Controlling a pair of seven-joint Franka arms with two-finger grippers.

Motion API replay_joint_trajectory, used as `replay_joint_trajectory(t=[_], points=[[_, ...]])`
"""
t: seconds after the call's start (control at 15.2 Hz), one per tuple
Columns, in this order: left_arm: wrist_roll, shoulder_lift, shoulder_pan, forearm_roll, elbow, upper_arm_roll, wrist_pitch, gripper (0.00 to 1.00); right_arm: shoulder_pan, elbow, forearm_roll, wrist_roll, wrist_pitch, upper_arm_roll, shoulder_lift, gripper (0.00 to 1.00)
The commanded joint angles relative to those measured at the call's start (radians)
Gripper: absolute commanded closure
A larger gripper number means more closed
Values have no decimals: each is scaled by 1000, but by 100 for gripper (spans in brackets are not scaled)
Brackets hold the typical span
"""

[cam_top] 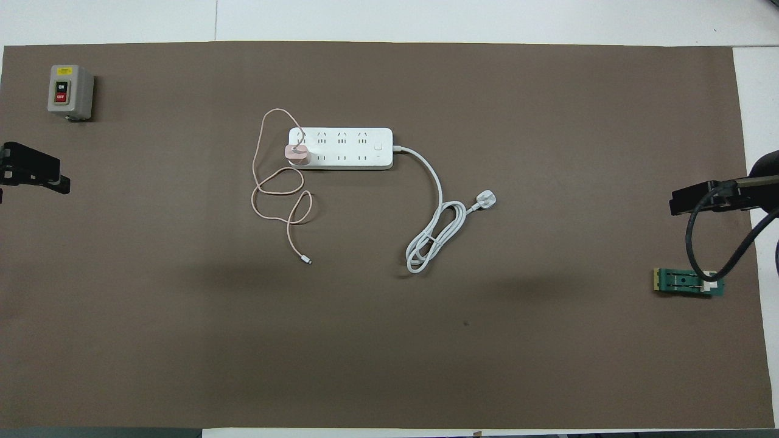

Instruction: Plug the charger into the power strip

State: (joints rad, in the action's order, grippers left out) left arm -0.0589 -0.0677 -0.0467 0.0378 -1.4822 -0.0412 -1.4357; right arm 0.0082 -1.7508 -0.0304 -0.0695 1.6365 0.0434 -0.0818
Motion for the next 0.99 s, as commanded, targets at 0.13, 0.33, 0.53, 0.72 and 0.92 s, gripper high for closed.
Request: replay_joint_trajectory(t=[0.13, 0.33, 0.53, 0.72, 0.92], points=[[-18, 34, 71, -12, -64, 20, -23, 0, -13, -19, -3, 8, -9, -11, -21, 0], [-18, 26, 99, 7, -67, 58, -28, 0, -13, -19, -3, 8, -9, -11, -21, 0], [-18, 57, 96, 5, -107, 55, -26, 0, -13, -19, -3, 8, -9, -11, -21, 0], [-13, 84, 79, 5, -122, 46, -6, 0, -13, -19, -3, 8, -9, -11, -21, 0], [-16, 85, 80, 5, -135, 47, -63, 0, -13, -19, -2, 8, -11, -11, -21, 0]])
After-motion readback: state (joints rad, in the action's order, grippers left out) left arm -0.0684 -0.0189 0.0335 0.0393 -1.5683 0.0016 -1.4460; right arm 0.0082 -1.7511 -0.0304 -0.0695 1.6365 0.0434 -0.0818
